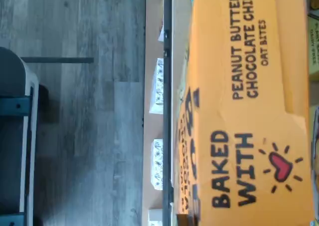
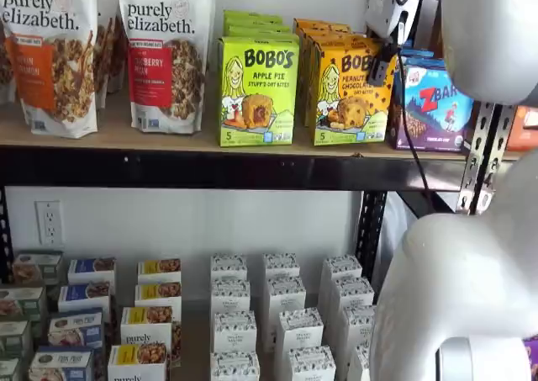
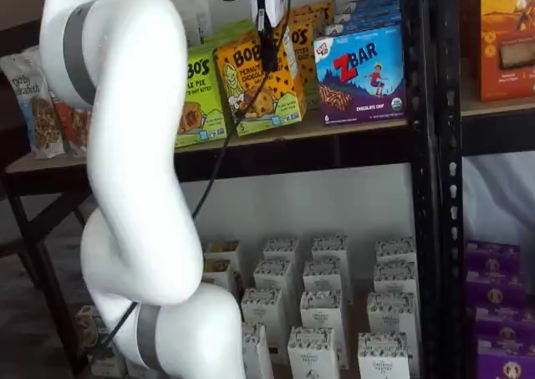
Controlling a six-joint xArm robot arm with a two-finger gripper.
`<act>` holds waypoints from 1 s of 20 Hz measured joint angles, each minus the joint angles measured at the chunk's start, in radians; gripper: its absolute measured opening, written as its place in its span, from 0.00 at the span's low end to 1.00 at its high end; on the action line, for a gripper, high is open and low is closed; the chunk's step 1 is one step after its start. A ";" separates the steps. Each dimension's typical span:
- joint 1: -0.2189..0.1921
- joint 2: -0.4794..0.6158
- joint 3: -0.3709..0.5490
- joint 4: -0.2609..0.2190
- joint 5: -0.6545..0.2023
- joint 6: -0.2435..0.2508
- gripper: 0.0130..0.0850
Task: Pick up the orange box on the top shelf, the fifth box from the left
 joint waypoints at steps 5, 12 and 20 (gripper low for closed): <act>0.003 -0.009 -0.009 0.001 0.033 0.007 0.28; -0.001 -0.067 0.015 0.027 0.076 0.015 0.28; -0.001 -0.170 0.084 0.036 0.124 0.024 0.28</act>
